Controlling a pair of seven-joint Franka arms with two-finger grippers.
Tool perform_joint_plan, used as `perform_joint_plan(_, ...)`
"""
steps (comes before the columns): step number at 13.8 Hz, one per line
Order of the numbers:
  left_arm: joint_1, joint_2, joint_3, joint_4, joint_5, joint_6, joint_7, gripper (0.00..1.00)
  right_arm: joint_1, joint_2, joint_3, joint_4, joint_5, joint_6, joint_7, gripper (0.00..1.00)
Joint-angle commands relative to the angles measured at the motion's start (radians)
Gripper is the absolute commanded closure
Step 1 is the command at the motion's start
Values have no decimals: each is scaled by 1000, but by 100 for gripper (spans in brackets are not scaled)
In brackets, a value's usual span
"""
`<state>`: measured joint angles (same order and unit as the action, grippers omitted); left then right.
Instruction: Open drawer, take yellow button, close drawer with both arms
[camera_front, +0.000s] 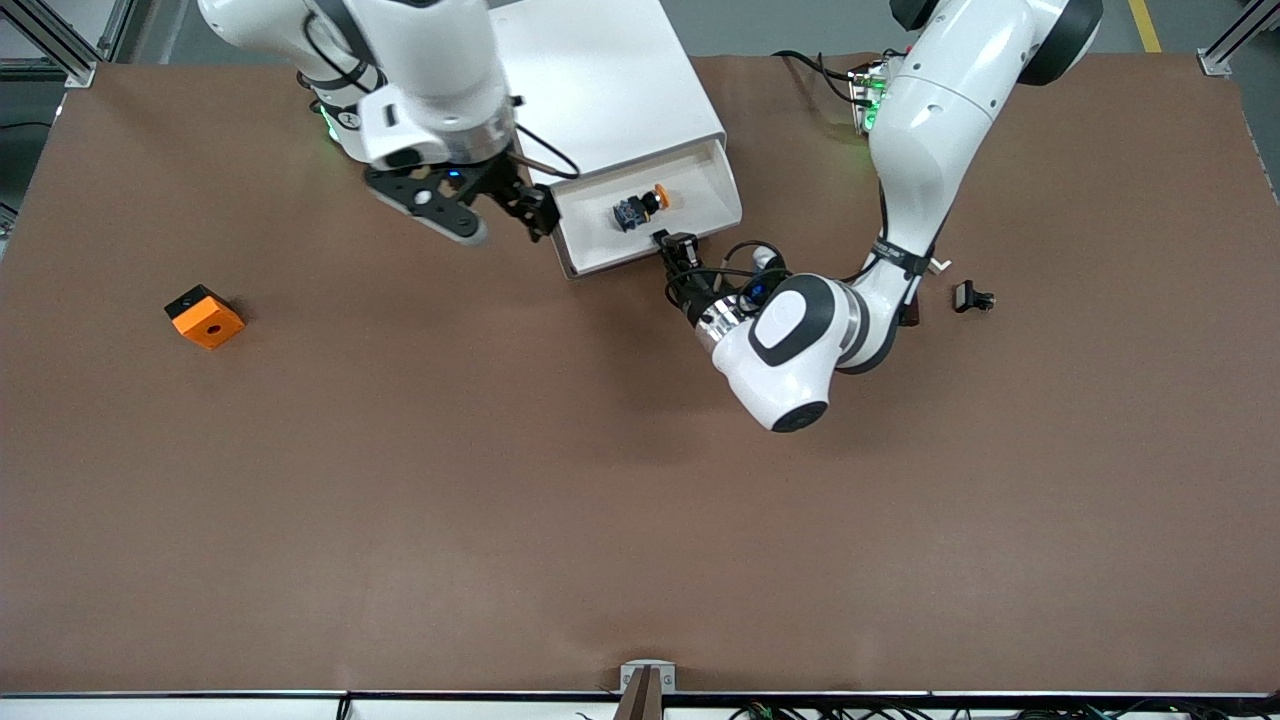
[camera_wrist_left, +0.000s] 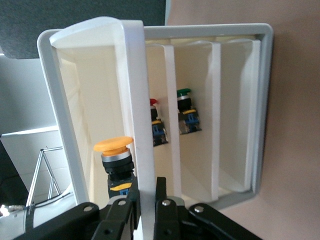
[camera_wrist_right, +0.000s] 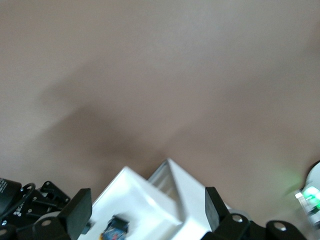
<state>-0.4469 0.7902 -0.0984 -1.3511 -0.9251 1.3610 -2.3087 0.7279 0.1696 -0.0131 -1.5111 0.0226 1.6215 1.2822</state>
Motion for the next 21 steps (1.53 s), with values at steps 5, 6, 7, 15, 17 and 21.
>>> perform_joint_plan(5,92,17,2,72,-14,52,153,87,142,120,-10,11,7,135,363,0)
perform_joint_plan(6,96,15,3,72,-14,52,169,72,148,140,-10,12,7,156,402,0)
perform_joint_plan(7,96,14,3,73,-14,52,179,45,151,158,-10,14,7,181,440,0)
perform_joint_plan(15,200,0,-1,151,-3,50,320,0,146,246,-11,19,3,267,508,0)
perform_joint_plan(17,232,-2,9,151,-1,50,466,0,153,252,-10,19,6,268,509,0)
perform_joint_plan(21,234,-52,81,155,134,49,604,0,168,278,-10,20,3,268,513,0)
